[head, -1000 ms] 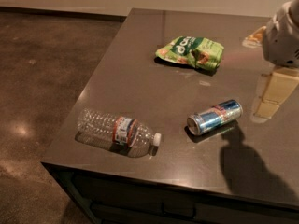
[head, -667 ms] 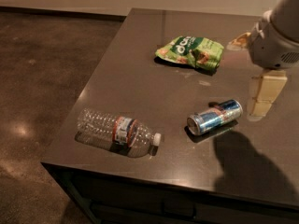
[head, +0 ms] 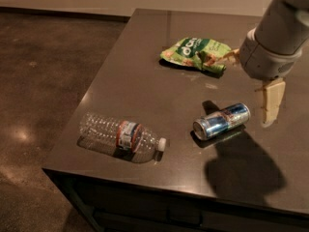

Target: Place redbull can upright

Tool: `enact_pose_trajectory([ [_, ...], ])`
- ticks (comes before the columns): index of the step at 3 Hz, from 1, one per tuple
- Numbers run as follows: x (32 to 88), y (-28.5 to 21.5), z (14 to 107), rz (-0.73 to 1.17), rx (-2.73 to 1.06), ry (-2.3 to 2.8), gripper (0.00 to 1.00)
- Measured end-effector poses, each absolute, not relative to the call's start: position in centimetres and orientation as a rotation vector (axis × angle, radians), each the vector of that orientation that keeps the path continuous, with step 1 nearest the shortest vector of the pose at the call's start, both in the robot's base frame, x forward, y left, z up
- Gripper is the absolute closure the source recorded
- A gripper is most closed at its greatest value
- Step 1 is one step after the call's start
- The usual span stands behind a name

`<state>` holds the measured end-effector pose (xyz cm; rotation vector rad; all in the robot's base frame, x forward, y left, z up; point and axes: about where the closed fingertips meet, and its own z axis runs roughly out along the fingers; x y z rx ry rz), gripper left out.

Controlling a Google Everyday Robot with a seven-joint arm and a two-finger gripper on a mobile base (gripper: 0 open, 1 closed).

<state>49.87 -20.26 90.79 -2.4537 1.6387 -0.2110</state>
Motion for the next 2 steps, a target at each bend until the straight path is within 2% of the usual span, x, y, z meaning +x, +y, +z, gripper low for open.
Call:
enact_pose_trajectory([
  [2, 49.9, -21.1, 87.3, -0.214, -2.678, 1.502, 0.00],
])
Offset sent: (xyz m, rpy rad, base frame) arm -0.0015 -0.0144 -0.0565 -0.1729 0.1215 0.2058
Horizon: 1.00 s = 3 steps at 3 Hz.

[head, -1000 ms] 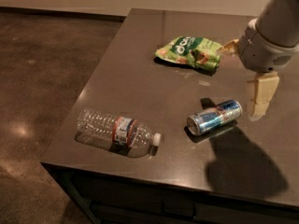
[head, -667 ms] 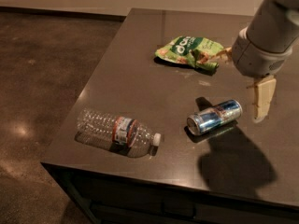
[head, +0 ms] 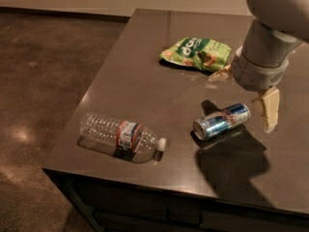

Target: Place redbull can upright

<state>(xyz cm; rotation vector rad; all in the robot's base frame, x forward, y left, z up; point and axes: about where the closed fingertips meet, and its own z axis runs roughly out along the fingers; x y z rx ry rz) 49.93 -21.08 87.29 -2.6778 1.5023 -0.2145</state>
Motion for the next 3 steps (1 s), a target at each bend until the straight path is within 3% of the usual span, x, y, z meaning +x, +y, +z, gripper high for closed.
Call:
enact_pose_trajectory([
  [2, 49.6, -21.3, 84.8, -0.146, -2.754, 1.516, 0.00],
  [3, 49.7, -21.4, 84.2, -0.118, -2.759, 1.540, 0.18],
])
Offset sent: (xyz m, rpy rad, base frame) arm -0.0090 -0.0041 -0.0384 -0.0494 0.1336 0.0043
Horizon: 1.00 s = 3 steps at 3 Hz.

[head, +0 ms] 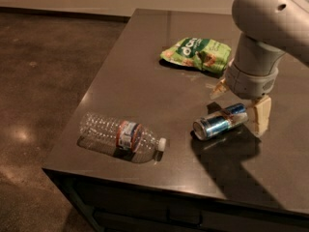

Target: Place redbull can upright

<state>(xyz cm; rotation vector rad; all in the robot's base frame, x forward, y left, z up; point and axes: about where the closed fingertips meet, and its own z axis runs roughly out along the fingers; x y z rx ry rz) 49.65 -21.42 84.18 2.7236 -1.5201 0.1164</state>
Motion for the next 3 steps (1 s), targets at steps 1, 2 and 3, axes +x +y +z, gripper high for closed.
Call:
enact_pose_trajectory([
  [1, 49.8, -21.7, 84.0, 0.101, 2.705, -1.542, 0.41],
  [2, 50.5, -21.9, 84.5, 0.131, 2.704, -1.576, 0.64],
  [3, 52.4, -21.8, 86.6, 0.223, 2.745, -1.592, 0.87],
])
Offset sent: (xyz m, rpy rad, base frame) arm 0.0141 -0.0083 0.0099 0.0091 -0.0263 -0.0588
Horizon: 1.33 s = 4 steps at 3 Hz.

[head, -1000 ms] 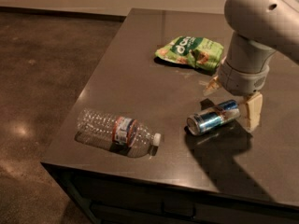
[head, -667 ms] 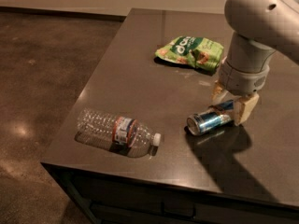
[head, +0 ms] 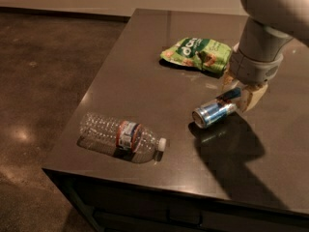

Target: Place redbull can upright

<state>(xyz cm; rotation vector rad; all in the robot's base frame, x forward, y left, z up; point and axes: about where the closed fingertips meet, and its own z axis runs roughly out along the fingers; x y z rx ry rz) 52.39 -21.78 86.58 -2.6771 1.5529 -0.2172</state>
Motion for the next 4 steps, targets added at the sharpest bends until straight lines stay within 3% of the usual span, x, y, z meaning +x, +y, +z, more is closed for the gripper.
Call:
enact_pose_trajectory([
  [1, 54.6, -21.3, 89.4, -0.319, -2.630, 1.449, 1.00],
  [4, 58.2, -20.0, 96.0, -0.647, -2.582, 0.916, 1.00],
])
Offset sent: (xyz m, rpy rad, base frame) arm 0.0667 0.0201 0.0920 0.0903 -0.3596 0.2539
